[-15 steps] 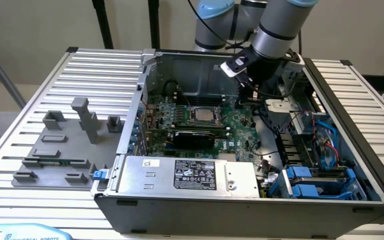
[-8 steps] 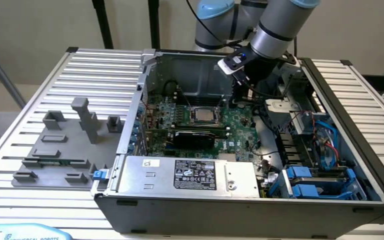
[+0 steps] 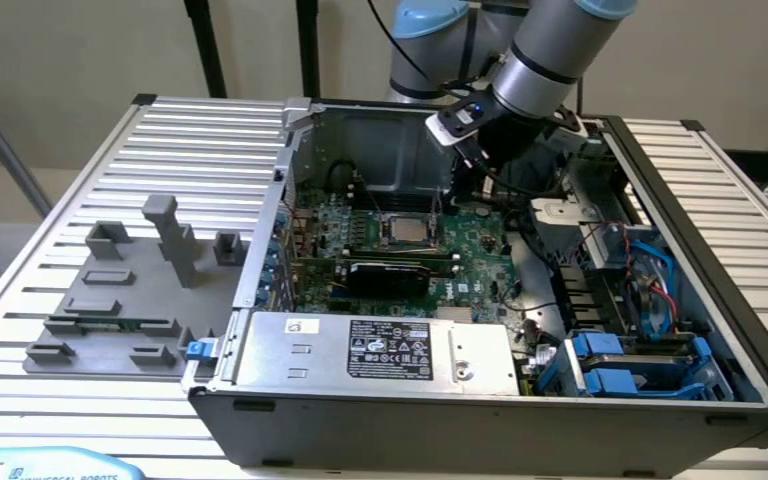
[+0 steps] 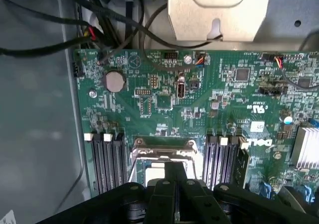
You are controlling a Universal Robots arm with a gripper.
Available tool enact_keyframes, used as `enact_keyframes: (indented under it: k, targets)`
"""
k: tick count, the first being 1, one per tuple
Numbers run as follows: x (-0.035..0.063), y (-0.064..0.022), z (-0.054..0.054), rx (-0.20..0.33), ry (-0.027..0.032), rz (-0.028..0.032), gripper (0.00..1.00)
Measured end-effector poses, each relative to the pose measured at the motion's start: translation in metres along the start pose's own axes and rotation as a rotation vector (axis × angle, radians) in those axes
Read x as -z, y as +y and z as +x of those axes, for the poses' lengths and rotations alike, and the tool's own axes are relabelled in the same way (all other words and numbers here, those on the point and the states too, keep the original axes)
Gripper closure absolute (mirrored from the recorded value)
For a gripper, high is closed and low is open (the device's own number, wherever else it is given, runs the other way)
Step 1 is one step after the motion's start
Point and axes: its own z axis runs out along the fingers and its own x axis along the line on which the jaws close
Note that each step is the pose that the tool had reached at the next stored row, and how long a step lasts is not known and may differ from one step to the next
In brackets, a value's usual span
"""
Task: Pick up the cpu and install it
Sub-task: 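Close the cpu cover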
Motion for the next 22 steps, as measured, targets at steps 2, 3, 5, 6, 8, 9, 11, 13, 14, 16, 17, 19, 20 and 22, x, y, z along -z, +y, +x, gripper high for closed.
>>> enact_keyframes:
  k: [2, 3, 5, 6, 8, 9, 11, 13, 14, 16, 17, 19, 20, 22]
  targets:
    - [-0.0012, -0.0033, 0.0, 0.001, 0.0003, 0.0104, 0.89]
    - [-0.0019, -0.0051, 0.0, 0.001, 0.0005, 0.0149, 0.89]
    - [-0.0032, -0.0088, 0.0, 0.002, 0.0006, 0.0234, 0.89]
    - [-0.0041, -0.0111, 0.0, 0.002, 0.0006, 0.0275, 0.89]
    - [-0.0056, -0.0155, 0.0, 0.003, 0.0006, 0.035, 0.89]
    - [-0.0064, -0.0179, 0.0, 0.003, 0.0004, 0.0385, 0.89]
    - [-0.0084, -0.0234, -0.001, 0.002, 0.0005, 0.0443, 0.89]
    - [-0.0104, -0.0288, -0.001, 0.003, 0.0002, 0.0491, 0.89]
    - [-0.0118, -0.0322, -0.001, 0.002, 0.0004, 0.0514, 0.89]
    - [-0.0143, -0.0382, -0.001, 0.003, 0.0007, 0.0552, 0.89]
    - [-0.0157, -0.0415, -0.001, 0.003, 0.0007, 0.0567, 0.89]
    - [-0.0188, -0.0486, -0.001, 0.002, 0.0005, 0.0599, 0.89]
    - [-0.0205, -0.0517, -0.001, 0.002, 0.0006, 0.0612, 0.89]
    - [-0.0245, -0.0555, -0.002, 0.002, 0.0007, 0.0621, 0.89]
